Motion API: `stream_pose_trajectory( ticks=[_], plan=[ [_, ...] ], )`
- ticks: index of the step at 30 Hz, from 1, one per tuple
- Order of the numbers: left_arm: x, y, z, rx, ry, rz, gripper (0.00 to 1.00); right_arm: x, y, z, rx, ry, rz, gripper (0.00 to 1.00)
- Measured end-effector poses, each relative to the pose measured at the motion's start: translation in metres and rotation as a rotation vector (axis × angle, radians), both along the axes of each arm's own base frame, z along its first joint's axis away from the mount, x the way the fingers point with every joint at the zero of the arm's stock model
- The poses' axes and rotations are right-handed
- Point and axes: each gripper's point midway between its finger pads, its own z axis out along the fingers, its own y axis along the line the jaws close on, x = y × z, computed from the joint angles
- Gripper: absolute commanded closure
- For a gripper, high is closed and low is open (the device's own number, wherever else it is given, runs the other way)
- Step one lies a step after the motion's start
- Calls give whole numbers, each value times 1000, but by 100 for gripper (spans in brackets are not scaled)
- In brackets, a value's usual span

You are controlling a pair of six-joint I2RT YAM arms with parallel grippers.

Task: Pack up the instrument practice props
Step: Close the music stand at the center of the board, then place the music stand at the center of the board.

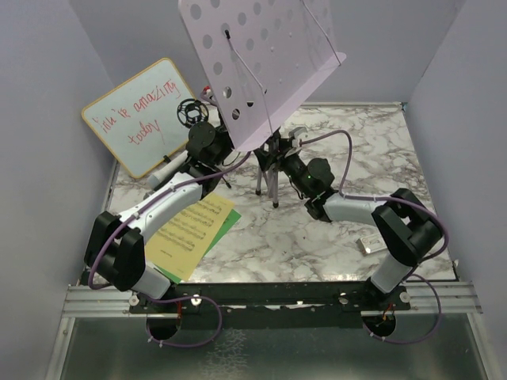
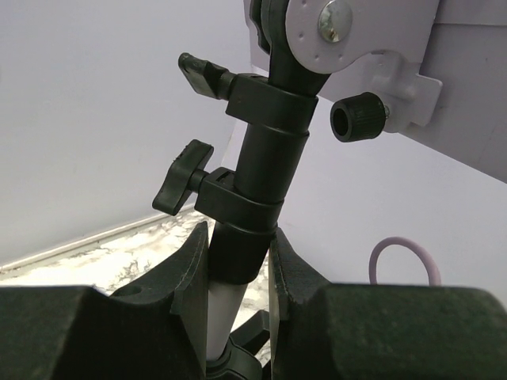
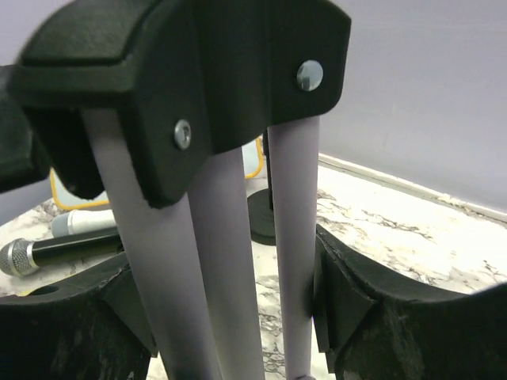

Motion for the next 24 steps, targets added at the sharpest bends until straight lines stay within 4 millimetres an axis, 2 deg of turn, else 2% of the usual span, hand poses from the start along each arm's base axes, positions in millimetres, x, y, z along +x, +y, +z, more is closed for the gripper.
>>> stream_pose_trajectory(
  ticks=[3,11,17,24],
  plan=[
    [0,-2,1,7,11,-12,100,-1,-1,2,-9,1,-4,47],
    [-8,-12,-3,19,55,-76,100,-20,-14,-1,-45,81,1,60],
    [-20,-23,-4,16,76,-116,100,-38,-26,-4,-49,137,10,61],
    [-45,-48,-3,16,76,-187,100,-61,-37,-5,-25,203,38,61]
  ],
)
